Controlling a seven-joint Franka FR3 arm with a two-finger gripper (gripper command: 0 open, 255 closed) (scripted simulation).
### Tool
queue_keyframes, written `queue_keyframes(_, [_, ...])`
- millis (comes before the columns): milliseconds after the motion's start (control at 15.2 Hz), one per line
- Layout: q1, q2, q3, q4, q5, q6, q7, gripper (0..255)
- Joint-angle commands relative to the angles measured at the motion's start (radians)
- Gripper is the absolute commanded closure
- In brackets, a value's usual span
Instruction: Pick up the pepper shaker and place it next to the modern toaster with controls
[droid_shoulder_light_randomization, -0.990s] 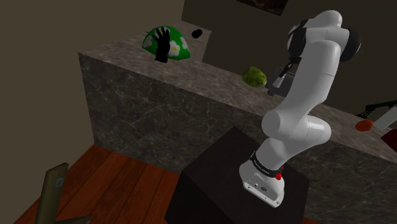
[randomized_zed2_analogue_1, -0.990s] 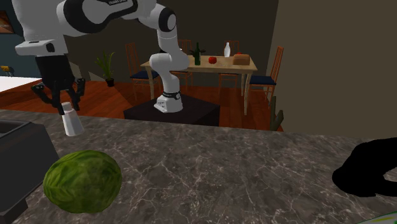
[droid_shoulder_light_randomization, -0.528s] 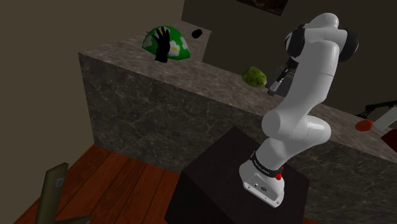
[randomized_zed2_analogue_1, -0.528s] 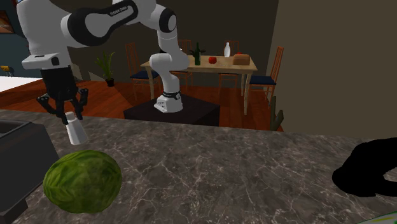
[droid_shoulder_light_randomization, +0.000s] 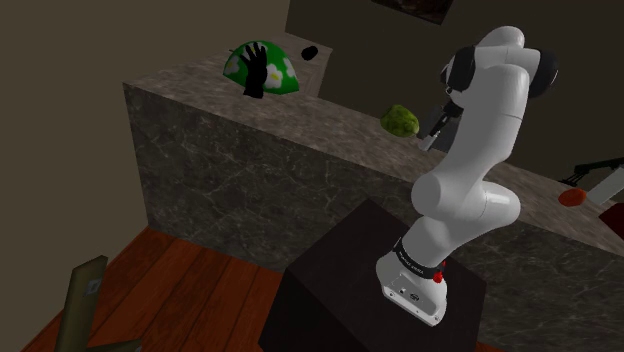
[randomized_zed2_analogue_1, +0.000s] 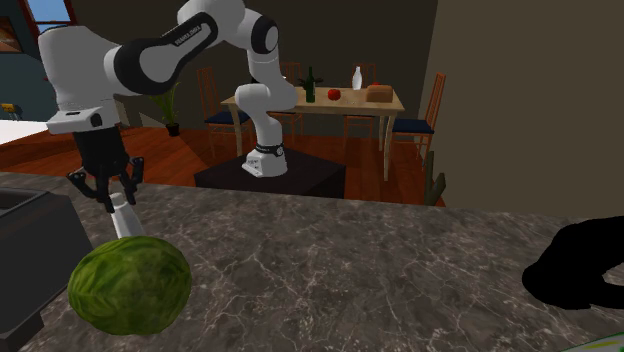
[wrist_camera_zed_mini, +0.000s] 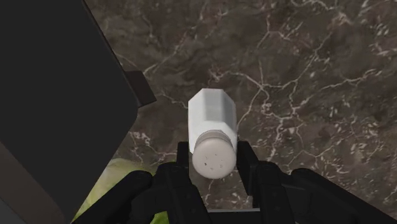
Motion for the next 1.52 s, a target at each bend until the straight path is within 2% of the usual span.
queue_keyframes(0, [-0.001, 0.010, 0.005, -0.015, 0.009, 0.022, -0.008, 255])
queue_keyframes(198, [-0.004, 0.025, 0.013, -0.033, 0.023, 0.052, -0.020, 255])
queue_keyframes(660, [-0.004, 0.025, 0.013, -0.033, 0.023, 0.052, -0.020, 255])
queue_keyframes(726, [-0.004, 0.025, 0.013, -0.033, 0.023, 0.052, -0.020, 0])
queue_keyframes(1056, [-0.004, 0.025, 0.013, -0.033, 0.023, 0.052, -0.020, 0])
queue_keyframes(1320, [0.004, -0.036, -0.015, 0.005, -0.023, -0.036, 0.007, 0])
queue_keyframes(1452, [0.004, -0.036, -0.015, 0.005, -0.023, -0.036, 0.007, 0])
